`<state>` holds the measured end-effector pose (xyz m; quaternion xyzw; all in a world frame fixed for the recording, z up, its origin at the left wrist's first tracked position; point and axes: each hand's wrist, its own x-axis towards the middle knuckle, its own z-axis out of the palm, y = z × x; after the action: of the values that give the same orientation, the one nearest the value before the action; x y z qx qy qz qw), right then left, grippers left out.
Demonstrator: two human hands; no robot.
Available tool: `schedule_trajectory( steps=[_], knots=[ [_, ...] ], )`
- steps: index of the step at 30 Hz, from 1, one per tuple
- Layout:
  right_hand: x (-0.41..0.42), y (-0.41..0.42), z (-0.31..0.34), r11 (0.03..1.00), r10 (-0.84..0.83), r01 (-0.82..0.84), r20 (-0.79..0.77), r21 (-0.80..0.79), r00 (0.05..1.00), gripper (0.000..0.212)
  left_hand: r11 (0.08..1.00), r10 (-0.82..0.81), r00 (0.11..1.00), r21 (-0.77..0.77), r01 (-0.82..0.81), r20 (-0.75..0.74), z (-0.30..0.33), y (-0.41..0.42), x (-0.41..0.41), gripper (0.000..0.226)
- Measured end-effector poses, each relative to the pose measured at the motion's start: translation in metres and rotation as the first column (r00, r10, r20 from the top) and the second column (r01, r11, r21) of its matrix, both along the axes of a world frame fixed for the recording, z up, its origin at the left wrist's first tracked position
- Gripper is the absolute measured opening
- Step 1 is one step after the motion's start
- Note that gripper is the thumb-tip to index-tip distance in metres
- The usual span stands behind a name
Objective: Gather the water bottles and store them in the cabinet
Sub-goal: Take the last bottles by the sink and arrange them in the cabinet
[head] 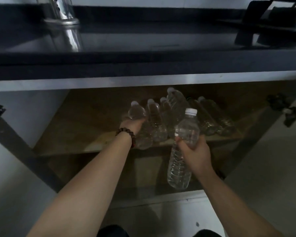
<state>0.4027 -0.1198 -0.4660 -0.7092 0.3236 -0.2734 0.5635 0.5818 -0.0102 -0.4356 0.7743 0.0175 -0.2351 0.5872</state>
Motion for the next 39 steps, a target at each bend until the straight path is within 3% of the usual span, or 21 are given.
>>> schedule_trajectory(
  steps=[5, 8, 10, 13, 16, 19, 21, 27, 30, 32, 35, 37, 39],
  knots=[
    [-0.012, -0.008, 0.012, 1.000, 0.005, -0.004, 0.022, -0.014, 1.000, 0.037, 0.987, -0.085, 0.960, 0.151, 0.046, 0.265, -0.015, -0.013, -0.003, 0.046],
    [-0.020, -0.026, 0.035, 0.999, -0.006, 0.005, 0.024, 0.040, 1.000, 0.035, 0.909, -0.285, 0.892, 0.394, 0.135, 0.350, -0.019, -0.015, 0.007, 0.051],
    [-0.018, -0.048, 0.050, 0.998, -0.050, 0.051, -0.029, 0.046, 0.998, 0.030, 0.873, -0.356, 0.855, 0.459, 0.161, 0.376, -0.022, -0.019, 0.011, 0.058],
    [-0.007, -0.080, 0.067, 0.999, -0.046, 0.042, -0.124, -0.032, 0.991, 0.021, 0.871, -0.339, 0.856, 0.473, 0.129, 0.390, -0.028, -0.021, 0.010, 0.056],
    [0.011, -0.107, 0.081, 0.999, 0.001, -0.009, -0.219, -0.034, 0.976, 0.038, 0.859, -0.333, 0.843, 0.505, 0.086, 0.423, -0.033, -0.022, 0.008, 0.055],
    [0.038, -0.124, 0.095, 0.999, -0.005, -0.013, -0.339, -0.051, 0.941, 0.032, 0.852, -0.337, 0.831, 0.519, 0.069, 0.443, -0.040, -0.026, 0.012, 0.059],
    [0.058, -0.134, 0.099, 0.987, -0.009, -0.058, -0.413, -0.150, 0.911, 0.033, 0.834, -0.371, 0.800, 0.548, 0.064, 0.471, -0.045, -0.027, 0.014, 0.064],
    [0.087, -0.148, 0.091, 0.934, 0.080, -0.247, -0.526, -0.257, 0.847, 0.064, 0.837, -0.388, 0.776, 0.543, 0.071, 0.497, -0.050, -0.030, 0.021, 0.073],
    [0.086, -0.151, 0.088, 0.918, 0.057, -0.258, -0.542, -0.302, 0.838, 0.068, 0.809, -0.413, 0.783, 0.583, 0.080, 0.465, -0.048, -0.032, 0.022, 0.069],
    [0.073, -0.148, 0.087, 0.932, 0.097, -0.265, -0.532, -0.247, 0.841, 0.053, 0.820, -0.390, 0.807, 0.566, 0.084, 0.445, -0.047, -0.031, 0.022, 0.070],
    [0.049, -0.141, 0.076, 0.955, 0.111, -0.202, -0.371, -0.216, 0.922, 0.026, 0.822, -0.411, 0.785, 0.561, 0.099, 0.464, -0.042, -0.032, 0.021, 0.075],
    [0.029, -0.131, 0.063, 0.945, 0.098, -0.174, -0.267, -0.278, 0.959, 0.032, 0.838, -0.424, 0.783, 0.524, 0.149, 0.455, -0.034, -0.029, 0.017, 0.086],
    [0.016, -0.121, 0.050, 0.911, 0.131, -0.222, -0.268, -0.348, 0.955, 0.047, 0.869, -0.406, 0.837, 0.440, 0.227, 0.368, -0.026, -0.023, 0.020, 0.110]
  ],
)
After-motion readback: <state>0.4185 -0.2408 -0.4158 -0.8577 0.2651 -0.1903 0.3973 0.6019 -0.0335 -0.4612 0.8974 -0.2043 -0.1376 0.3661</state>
